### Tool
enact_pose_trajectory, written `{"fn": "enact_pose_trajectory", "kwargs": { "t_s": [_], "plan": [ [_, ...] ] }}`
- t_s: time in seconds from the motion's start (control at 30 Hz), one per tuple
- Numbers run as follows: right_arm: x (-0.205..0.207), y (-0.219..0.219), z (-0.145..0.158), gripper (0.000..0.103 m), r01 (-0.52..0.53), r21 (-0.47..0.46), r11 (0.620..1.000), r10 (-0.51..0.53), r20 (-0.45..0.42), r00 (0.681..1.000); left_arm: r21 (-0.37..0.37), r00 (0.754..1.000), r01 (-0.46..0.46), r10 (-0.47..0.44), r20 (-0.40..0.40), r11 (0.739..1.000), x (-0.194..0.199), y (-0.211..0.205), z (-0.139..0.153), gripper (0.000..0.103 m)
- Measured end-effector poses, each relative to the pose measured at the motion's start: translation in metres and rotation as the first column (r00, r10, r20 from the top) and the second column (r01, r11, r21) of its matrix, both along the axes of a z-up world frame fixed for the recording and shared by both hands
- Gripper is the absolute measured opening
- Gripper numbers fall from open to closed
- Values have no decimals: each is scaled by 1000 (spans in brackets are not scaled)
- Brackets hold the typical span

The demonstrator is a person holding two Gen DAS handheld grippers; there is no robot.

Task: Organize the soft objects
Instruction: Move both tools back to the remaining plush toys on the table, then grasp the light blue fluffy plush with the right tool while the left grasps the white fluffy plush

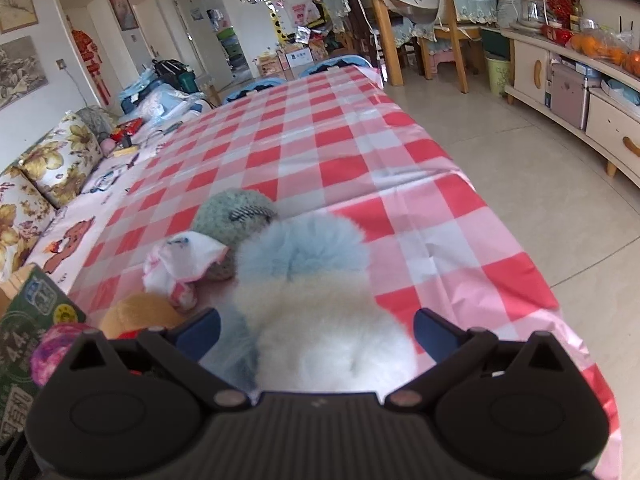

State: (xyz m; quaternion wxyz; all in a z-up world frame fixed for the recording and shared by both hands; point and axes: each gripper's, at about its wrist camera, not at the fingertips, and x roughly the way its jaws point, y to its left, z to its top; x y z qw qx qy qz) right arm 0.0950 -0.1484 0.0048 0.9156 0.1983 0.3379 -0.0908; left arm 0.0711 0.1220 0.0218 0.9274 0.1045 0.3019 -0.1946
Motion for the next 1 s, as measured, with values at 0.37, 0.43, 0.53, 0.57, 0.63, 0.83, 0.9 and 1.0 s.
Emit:
{"fn": "enact_pose_trajectory", "kwargs": {
  "t_s": [0.37,0.43,0.53,0.57,0.63,0.83,0.9,1.0],
  "plan": [
    [12,-5,-16,102,20,112,994,-18,-18,1000,-10,1000,13,-14,-18,1000,7,4,-1,81],
    [14,-4,-19,101,20,117,993,-17,-21,1000,-9,999,19,-19,-29,1000,8,3,-2,76],
    [15,-3,-22,100,20,113,993,-18,-19,1000,-6,999,20,-20,-39,1000,9,2,-5,72],
    [17,-3,-22,97,22,107,994,-21,-15,1000,-4,999,21,-21,-38,1000,9,2,-5,71],
    [18,-2,-23,90,18,103,995,-18,-2,1000,-11,999,23,-24,-43,1000,10,2,-5,67],
    [24,3,-23,66,-11,49,999,12,-4,1000,-35,997,16,-18,-69,999,13,6,-6,58],
    [23,1,-23,61,-18,85,996,18,-1,1000,-49,997,10,-13,-76,999,12,7,-6,57],
    [23,0,-22,59,-26,85,996,27,-10,1000,-67,997,1,-6,-80,998,9,8,-5,55]
  ]
}}
